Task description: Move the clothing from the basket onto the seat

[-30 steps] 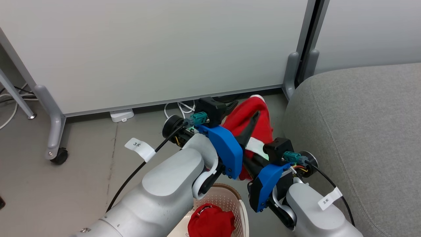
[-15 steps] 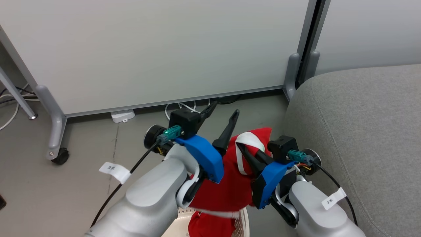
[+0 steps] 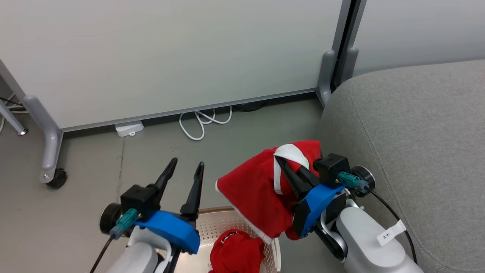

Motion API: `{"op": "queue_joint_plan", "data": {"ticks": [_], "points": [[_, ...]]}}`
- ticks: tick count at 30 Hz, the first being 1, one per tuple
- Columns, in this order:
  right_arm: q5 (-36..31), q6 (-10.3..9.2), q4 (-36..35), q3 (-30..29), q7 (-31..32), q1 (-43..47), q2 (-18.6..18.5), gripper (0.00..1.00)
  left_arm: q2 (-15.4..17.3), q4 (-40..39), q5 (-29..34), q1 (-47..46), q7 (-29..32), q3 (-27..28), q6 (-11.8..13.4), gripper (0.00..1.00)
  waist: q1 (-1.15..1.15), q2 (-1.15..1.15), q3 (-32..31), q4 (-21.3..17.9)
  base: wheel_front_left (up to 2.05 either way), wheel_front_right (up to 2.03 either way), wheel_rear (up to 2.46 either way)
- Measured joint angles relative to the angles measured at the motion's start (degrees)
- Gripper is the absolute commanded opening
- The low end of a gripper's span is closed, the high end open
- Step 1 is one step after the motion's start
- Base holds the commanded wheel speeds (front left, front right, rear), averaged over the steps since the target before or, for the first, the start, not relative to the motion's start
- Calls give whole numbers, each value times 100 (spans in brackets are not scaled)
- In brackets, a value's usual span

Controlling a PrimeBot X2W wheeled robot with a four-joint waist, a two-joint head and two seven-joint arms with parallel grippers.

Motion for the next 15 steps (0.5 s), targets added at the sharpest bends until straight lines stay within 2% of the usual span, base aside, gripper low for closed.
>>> {"op": "queue_joint_plan", "data": {"ticks": [7, 15], "points": [[-289, 0, -555, -265, 103, 391, 1, 0, -45, -299, 591, 868, 0, 865, -194, 100, 0, 0, 87, -91, 0, 0, 0], [-459, 0, -1221, -533, 352, 810, 1, 0, -279, -410, 1105, 1160, 0, 1493, -469, 100, 0, 0, 149, -213, 0, 0, 0]]}}
